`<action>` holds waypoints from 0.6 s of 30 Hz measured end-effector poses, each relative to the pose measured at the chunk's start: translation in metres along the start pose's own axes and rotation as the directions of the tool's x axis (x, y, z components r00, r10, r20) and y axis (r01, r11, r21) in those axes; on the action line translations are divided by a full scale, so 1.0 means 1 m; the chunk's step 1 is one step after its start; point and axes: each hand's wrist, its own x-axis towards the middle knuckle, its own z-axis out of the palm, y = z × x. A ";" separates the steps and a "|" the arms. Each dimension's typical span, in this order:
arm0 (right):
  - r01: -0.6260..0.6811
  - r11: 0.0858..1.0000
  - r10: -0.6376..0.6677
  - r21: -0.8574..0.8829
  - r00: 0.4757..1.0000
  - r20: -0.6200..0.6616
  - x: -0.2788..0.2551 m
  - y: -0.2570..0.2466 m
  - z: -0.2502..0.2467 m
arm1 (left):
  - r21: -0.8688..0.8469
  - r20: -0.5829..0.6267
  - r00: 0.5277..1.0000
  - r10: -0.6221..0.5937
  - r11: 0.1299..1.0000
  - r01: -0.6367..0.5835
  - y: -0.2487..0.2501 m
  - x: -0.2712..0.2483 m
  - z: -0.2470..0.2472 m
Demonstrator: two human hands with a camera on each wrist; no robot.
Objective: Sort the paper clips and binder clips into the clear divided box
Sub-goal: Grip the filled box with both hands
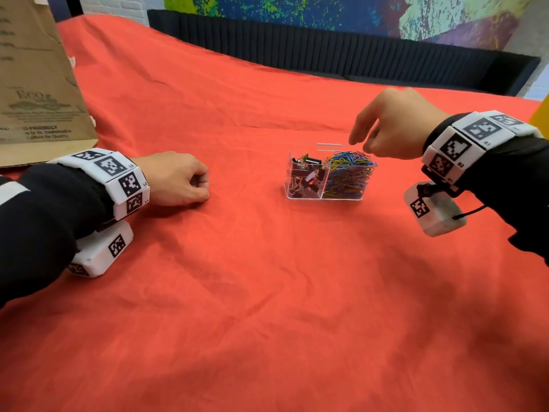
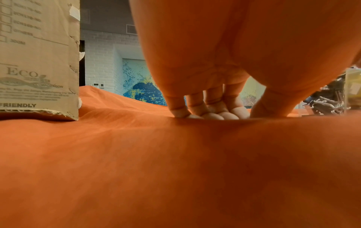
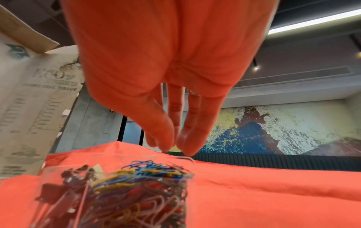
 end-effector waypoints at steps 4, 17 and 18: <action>-0.060 0.998 0.057 0.030 0.992 0.112 -0.001 0.020 0.005 | 0.014 0.001 1.000 0.004 1.000 -0.004 0.001 -0.002 0.000; -0.169 0.774 0.030 0.610 0.972 0.232 -0.003 0.050 0.053 | -0.343 -0.067 0.986 0.152 0.924 -0.166 0.091 0.058 -0.030; -0.171 0.772 0.032 0.613 0.972 0.231 -0.003 0.050 0.054 | -0.342 -0.056 0.986 0.154 0.925 -0.164 0.096 0.062 -0.027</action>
